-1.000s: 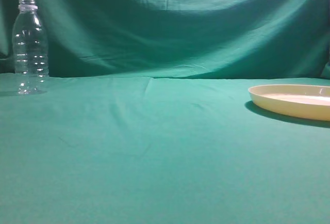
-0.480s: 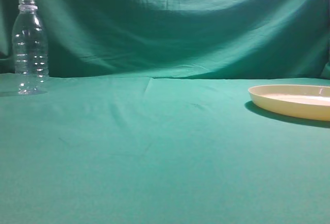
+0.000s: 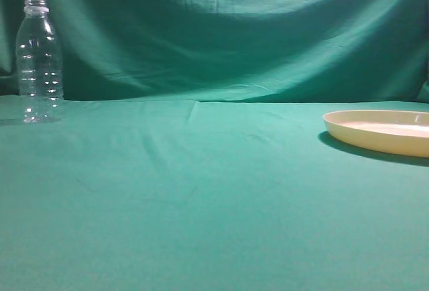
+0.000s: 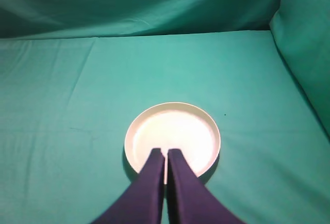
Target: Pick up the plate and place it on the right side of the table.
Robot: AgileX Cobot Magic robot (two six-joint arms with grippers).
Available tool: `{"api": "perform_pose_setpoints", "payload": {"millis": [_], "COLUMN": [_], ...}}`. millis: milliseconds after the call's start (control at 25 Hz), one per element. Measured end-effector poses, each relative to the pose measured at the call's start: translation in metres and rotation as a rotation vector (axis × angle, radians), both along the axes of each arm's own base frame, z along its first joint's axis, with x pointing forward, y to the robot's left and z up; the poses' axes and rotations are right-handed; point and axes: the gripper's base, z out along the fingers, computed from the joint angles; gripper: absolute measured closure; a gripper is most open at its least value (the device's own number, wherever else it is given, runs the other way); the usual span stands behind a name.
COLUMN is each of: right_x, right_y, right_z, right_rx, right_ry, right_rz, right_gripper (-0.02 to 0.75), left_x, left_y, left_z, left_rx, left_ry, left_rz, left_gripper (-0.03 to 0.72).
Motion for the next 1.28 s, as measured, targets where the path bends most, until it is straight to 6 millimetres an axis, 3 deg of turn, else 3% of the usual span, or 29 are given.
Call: {"api": "perform_pose_setpoints", "payload": {"millis": [200, 440, 560, 880, 1120, 1280], "right_x": [-0.014, -0.003, 0.005, 0.005, 0.014, 0.017], "right_y": [0.000, -0.003, -0.006, -0.012, -0.011, -0.011], "right_z": [-0.004, -0.008, -0.024, -0.113, -0.180, -0.204], "right_rx": [0.003, -0.021, -0.050, -0.125, -0.130, -0.122], "right_ry": [0.017, -0.055, -0.124, -0.317, -0.253, -0.210], "right_rz": [0.013, -0.024, -0.056, -0.098, -0.093, -0.092], "right_gripper": [0.738, 0.738, 0.738, 0.738, 0.738, 0.738], "left_x": [0.000, 0.000, 0.000, 0.000, 0.000, 0.000], "left_y": [0.000, 0.000, 0.000, 0.000, 0.000, 0.000], "left_z": [0.000, 0.000, 0.000, 0.000, 0.000, 0.000], "left_rx": [0.000, 0.000, 0.000, 0.000, 0.000, 0.000], "left_ry": [0.000, 0.000, 0.000, 0.000, 0.000, 0.000], "left_rz": [0.000, 0.000, 0.000, 0.000, 0.000, 0.000], "left_gripper": [0.688, 0.688, 0.688, 0.688, 0.688, 0.688]}}
